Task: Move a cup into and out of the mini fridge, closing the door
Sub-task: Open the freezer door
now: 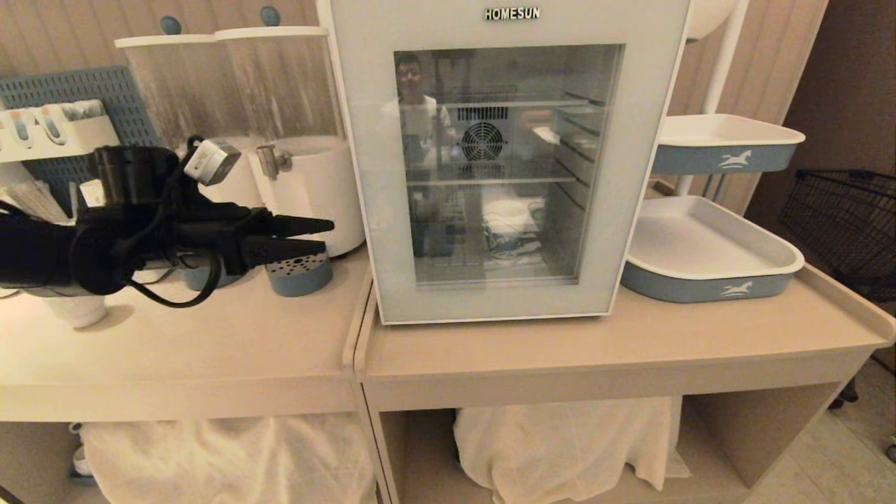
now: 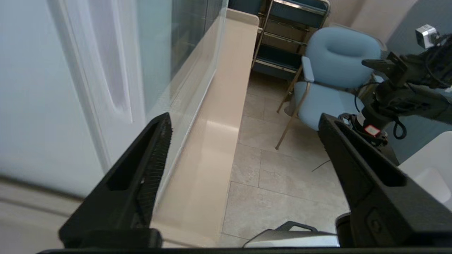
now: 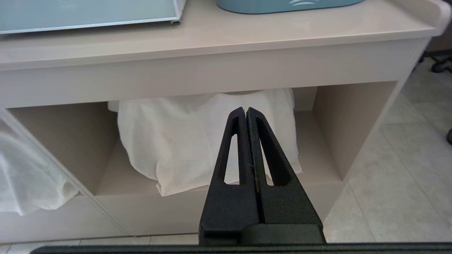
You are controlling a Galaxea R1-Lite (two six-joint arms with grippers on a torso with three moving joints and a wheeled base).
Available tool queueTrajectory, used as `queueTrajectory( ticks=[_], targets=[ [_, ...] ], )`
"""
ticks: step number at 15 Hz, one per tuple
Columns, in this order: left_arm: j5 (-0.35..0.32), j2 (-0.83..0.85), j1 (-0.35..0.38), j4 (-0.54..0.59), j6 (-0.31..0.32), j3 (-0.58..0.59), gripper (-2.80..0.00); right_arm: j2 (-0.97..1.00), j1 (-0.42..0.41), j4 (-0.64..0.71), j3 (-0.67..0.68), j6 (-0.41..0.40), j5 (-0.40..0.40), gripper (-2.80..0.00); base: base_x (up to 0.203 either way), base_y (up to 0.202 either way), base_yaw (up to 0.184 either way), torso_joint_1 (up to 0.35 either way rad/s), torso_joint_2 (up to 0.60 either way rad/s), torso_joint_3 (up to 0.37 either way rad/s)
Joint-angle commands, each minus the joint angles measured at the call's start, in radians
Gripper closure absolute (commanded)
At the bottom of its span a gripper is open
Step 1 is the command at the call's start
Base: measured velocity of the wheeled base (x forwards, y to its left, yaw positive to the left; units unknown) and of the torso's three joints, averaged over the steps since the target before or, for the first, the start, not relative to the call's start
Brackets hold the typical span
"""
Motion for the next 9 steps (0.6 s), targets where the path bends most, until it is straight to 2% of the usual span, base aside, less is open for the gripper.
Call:
queueTrajectory(
  ticks=[1,4,6,9],
  targets=[
    [-0.007,0.015,-0.012,-0.003,0.001,-0.029,-2.8,0.001,-0.001,0.001,0.0,0.0,0.0,0.0,0.0,0.0,0.0,0.0,0.0,0.0],
    [-0.002,0.018,-0.034,-0.001,0.001,-0.059,-2.8,0.001,-0.001,0.001,0.0,0.001,0.0,0.0,0.0,0.0,0.0,0.0,0.0,0.0],
    [0.031,0.027,-0.042,-0.004,0.007,-0.061,-2.8,0.001,-0.001,0.001,0.0,0.001,0.002,0.0,0.0,0.0,0.0,0.0,0.0,0.0],
    [0.058,0.052,-0.048,-0.003,0.055,-0.068,-2.8,0.001,-0.001,0.001,0.0,0.0,0.002,0.0,0.0,0.0,0.0,0.0,0.0,0.0]
  ],
)
